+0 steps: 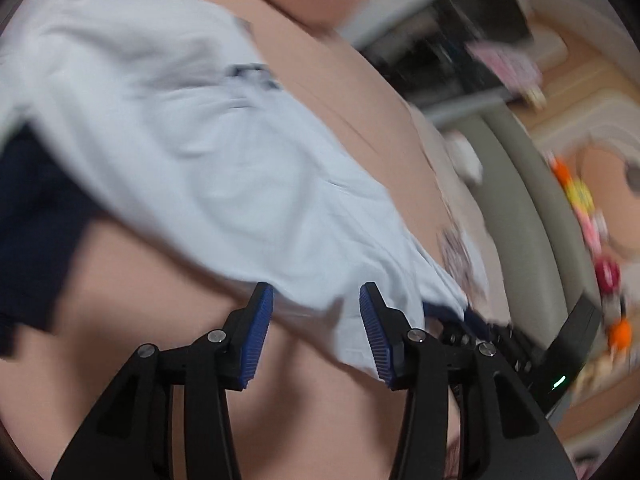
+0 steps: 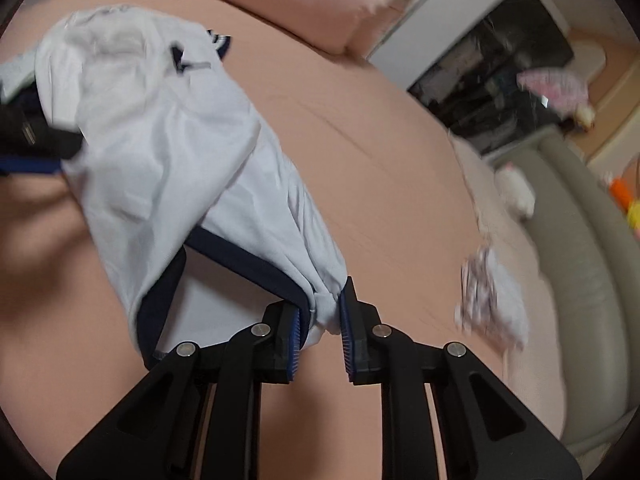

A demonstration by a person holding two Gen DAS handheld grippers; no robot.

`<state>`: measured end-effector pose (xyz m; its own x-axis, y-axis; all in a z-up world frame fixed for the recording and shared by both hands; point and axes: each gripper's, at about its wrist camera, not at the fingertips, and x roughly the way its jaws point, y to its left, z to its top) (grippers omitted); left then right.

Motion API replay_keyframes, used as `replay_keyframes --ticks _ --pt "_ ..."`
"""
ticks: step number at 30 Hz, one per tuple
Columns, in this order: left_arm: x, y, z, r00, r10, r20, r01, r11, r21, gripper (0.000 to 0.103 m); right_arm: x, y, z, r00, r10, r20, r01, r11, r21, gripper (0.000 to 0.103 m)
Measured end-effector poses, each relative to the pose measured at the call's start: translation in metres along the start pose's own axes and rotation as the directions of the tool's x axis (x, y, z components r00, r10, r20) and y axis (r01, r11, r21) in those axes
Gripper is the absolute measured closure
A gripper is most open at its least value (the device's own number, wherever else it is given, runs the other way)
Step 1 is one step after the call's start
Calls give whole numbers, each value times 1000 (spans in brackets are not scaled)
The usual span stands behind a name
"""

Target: Fold clothes

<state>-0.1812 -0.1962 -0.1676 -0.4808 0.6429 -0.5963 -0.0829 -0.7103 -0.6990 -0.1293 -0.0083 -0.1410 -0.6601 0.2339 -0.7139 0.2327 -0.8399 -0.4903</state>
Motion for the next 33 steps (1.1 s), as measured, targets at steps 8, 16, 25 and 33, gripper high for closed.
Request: replay_keyframes --ticks 8,16,25,33 --pt "65 -119 -51 991 77 -113 -49 971 232 54 -27 -68 -51 998 -57 -3 57 996 71 88" --pt "111 -167 -98 922 344 -180 -261 892 369 76 -25 -117 -91 998 -56 -39 62 982 180 88" --pt "58 -169 -134 906 393 -157 -345 901 264 88 -30 -142 -157 999 31 -44 -16 951 308 88" --pt "145 -253 -136 875 471 -110 -354 778 519 48 -16 -164 -180 973 229 27 -217 866 451 87"
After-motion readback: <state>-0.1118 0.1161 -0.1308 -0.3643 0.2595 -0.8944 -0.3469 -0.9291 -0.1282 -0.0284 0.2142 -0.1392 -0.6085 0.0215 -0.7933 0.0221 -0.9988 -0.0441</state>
